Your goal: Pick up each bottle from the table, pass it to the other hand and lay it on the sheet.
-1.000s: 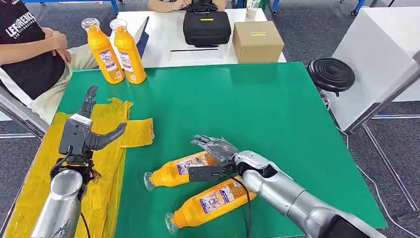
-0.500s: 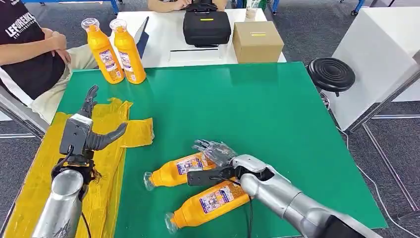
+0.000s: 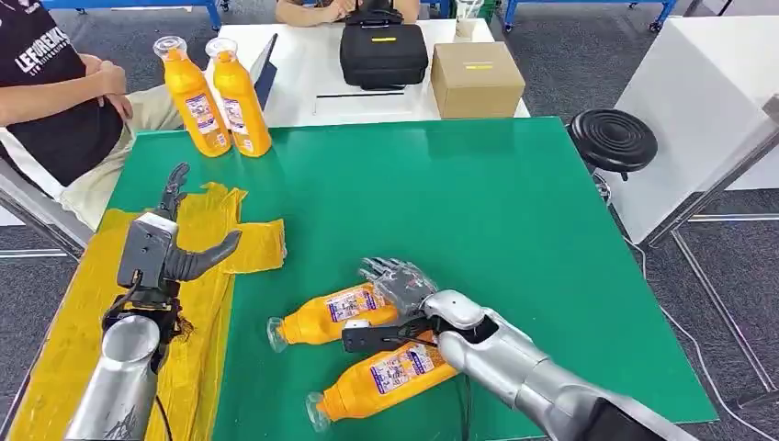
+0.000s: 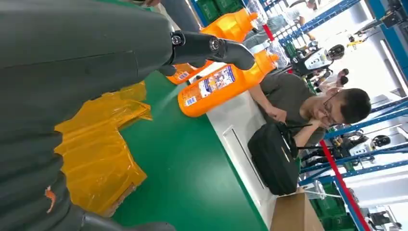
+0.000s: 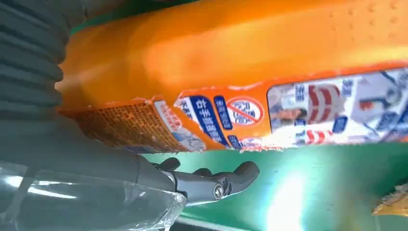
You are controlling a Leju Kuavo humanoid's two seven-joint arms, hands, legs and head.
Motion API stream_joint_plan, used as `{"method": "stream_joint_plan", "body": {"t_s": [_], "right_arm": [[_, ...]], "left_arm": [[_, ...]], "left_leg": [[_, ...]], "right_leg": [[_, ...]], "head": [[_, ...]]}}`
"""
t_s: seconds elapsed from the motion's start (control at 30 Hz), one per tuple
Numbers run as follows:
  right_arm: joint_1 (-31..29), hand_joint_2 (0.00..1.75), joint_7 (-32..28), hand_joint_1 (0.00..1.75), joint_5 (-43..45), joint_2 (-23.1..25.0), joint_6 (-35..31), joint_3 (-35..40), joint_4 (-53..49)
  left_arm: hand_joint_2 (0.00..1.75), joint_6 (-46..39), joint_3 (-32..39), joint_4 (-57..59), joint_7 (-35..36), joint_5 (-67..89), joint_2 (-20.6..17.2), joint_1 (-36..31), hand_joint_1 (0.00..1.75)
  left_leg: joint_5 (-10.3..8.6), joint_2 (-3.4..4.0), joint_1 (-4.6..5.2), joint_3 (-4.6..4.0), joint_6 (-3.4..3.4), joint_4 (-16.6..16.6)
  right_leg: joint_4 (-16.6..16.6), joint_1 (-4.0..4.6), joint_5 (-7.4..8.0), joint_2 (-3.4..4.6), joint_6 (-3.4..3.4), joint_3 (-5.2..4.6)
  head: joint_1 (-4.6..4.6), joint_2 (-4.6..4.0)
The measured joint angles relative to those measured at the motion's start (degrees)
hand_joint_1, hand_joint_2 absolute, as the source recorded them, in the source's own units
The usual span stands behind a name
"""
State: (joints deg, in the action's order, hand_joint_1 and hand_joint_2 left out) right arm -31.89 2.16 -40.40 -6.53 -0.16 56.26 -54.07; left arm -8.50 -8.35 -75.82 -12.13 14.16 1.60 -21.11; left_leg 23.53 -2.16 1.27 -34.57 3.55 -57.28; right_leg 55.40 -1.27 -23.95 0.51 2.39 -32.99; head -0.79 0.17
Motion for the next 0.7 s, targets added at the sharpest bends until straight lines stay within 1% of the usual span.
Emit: {"method": "stream_joint_plan", "body": {"t_s": [0.17, 0.53, 0.57, 0.6, 0.63, 0.67, 0.7], "right_arm": [[0.05, 1.75, 1.27, 0.14, -3.34, 0.79, -1.62, 0.68, 1.49], [-0.01, 1.75, 1.46, 0.14, -3.67, 1.53, -1.68, 0.68, 2.56], [-0.01, 1.75, 1.46, 0.24, -3.67, 1.55, -1.68, 0.68, 2.58], [-0.01, 1.75, 1.46, 0.84, -3.67, 1.55, -1.68, 0.68, 2.60], [-0.01, 1.75, 1.46, 1.55, -3.67, 1.55, -1.68, 0.68, 2.62], [-0.02, 1.75, 1.46, 1.71, -3.69, 1.55, -1.68, 0.68, 2.69], [0.01, 1.75, 1.49, 1.73, -4.15, 1.55, -1.68, 0.68, 2.69]], "left_arm": [[1.75, 0.09, 0.00, 0.00, -0.11, 0.00, 0.24, 0.00, 0.00], [1.75, 0.09, 0.00, 0.00, -0.13, 0.00, 0.42, 0.00, 0.00], [1.75, 0.09, 0.02, 0.00, -0.11, 0.00, 0.42, 0.00, 0.00], [1.75, 0.09, 0.02, 0.00, -0.13, 0.00, 0.44, 0.00, 0.00], [1.75, 0.09, 0.00, 0.00, -0.13, 0.02, 0.44, 0.00, 0.00], [1.75, 0.09, 0.02, 0.00, -0.13, 0.00, 0.44, 0.00, 0.00], [1.75, 0.09, 0.00, 0.00, -0.13, 0.00, 0.44, 0.00, 0.00]], "left_leg": [[0.01, 0.07, 0.00, 0.15, 0.00, 0.01], [0.00, 0.19, 0.00, 0.36, -0.01, 0.02], [0.00, 0.19, 0.00, 0.37, -0.01, 0.02], [0.00, 0.20, 0.00, 0.37, -0.01, 0.02], [0.00, 0.20, 0.00, 0.38, -0.01, 0.02], [0.00, 0.20, 0.00, 0.38, -0.01, 0.02], [0.00, 0.20, 0.00, 0.39, -0.01, 0.02]], "right_leg": [[-0.01, 0.00, 0.00, 0.02, 0.00, 0.12], [-0.01, 0.02, 0.04, 0.05, -0.04, 0.27], [-0.02, 0.02, 0.04, 0.05, -0.04, 0.27], [-0.02, 0.02, 0.04, 0.05, -0.04, 0.28], [-0.02, 0.02, 0.04, 0.06, -0.04, 0.29], [-0.02, 0.02, 0.04, 0.06, -0.04, 0.29], [-0.02, 0.02, 0.04, 0.07, -0.04, 0.29]], "head": [[0.00, 0.02], [0.02, 0.00], [0.00, 0.00], [0.00, 0.00], [0.00, 0.00], [0.00, 0.02], [0.00, 0.00]]}}
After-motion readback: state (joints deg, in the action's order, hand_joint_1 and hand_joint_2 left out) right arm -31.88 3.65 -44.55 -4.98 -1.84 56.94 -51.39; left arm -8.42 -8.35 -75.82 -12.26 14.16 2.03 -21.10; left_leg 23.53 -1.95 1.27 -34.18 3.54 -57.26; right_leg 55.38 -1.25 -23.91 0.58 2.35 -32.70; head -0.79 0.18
